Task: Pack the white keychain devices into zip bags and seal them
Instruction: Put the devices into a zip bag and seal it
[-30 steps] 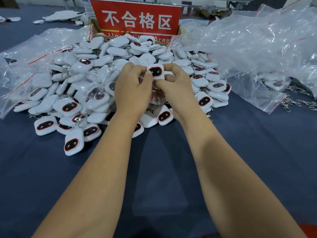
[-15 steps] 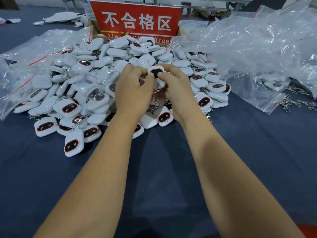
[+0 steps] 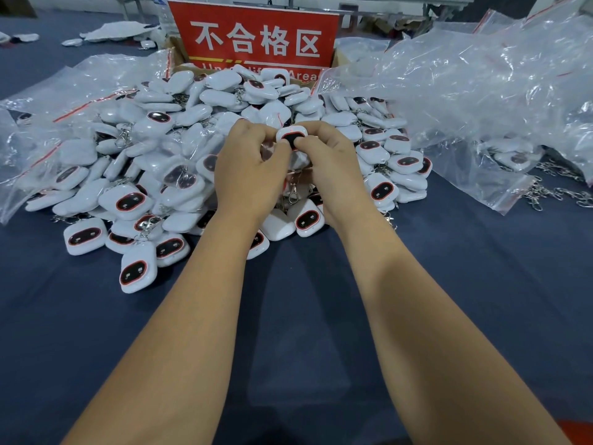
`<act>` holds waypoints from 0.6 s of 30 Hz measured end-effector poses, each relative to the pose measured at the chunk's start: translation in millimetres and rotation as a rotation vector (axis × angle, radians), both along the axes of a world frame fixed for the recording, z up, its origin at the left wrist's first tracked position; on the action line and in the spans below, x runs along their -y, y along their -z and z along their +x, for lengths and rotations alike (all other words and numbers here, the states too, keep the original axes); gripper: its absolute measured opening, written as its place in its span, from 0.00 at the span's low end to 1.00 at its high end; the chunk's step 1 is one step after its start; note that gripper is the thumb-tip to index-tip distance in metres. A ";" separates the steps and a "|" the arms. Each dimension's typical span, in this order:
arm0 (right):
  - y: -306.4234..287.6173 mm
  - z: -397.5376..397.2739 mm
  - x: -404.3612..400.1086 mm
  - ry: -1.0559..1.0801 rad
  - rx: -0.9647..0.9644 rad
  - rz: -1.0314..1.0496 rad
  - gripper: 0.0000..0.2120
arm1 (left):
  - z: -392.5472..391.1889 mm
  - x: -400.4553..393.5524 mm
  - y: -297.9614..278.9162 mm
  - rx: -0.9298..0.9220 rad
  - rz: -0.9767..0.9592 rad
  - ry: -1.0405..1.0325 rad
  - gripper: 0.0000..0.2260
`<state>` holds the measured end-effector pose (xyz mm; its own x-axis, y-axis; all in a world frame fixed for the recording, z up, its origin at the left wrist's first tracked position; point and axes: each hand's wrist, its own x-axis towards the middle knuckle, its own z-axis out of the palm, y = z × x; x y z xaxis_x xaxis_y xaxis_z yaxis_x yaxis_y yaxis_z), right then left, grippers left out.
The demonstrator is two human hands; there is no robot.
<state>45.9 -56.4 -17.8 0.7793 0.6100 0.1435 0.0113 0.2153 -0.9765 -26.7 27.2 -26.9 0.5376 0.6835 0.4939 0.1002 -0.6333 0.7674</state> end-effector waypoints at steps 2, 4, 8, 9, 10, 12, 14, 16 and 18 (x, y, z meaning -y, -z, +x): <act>-0.9 -0.5 0.5 0.008 0.003 0.008 0.08 | -0.2 0.0 0.7 0.006 0.007 -0.003 0.05; -1.1 -1.3 0.5 0.008 0.015 0.014 0.07 | 0.0 0.7 0.5 0.011 0.014 -0.008 0.05; -1.9 -3.7 0.0 -0.005 0.019 0.019 0.07 | 0.9 0.6 0.4 0.010 0.044 -0.021 0.06; -2.2 -3.8 0.2 -0.005 0.015 0.019 0.07 | 1.1 0.4 0.7 0.014 0.042 -0.022 0.06; -2.5 -4.0 0.4 -0.005 0.013 0.020 0.07 | 1.2 0.2 1.0 0.020 0.041 -0.025 0.06; -2.8 -4.4 1.0 -0.005 0.014 0.011 0.08 | 1.9 0.5 1.3 0.028 0.048 -0.038 0.05; -3.0 -4.8 1.6 -0.006 0.015 -0.008 0.07 | 2.8 0.7 1.3 0.028 0.057 -0.046 0.05; -4.0 -4.5 2.1 -0.002 0.012 -0.032 0.06 | 2.0 1.5 1.3 0.024 0.059 -0.042 0.05; -4.9 -3.0 1.9 0.002 0.006 -0.041 0.05 | 0.2 2.6 -0.1 0.038 0.025 -0.008 0.07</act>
<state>42.8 -58.3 -12.9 0.7796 0.6141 0.1229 0.0172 0.1752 -0.9844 -26.5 24.6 -26.7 0.5129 0.6745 0.5310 0.0763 -0.6520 0.7544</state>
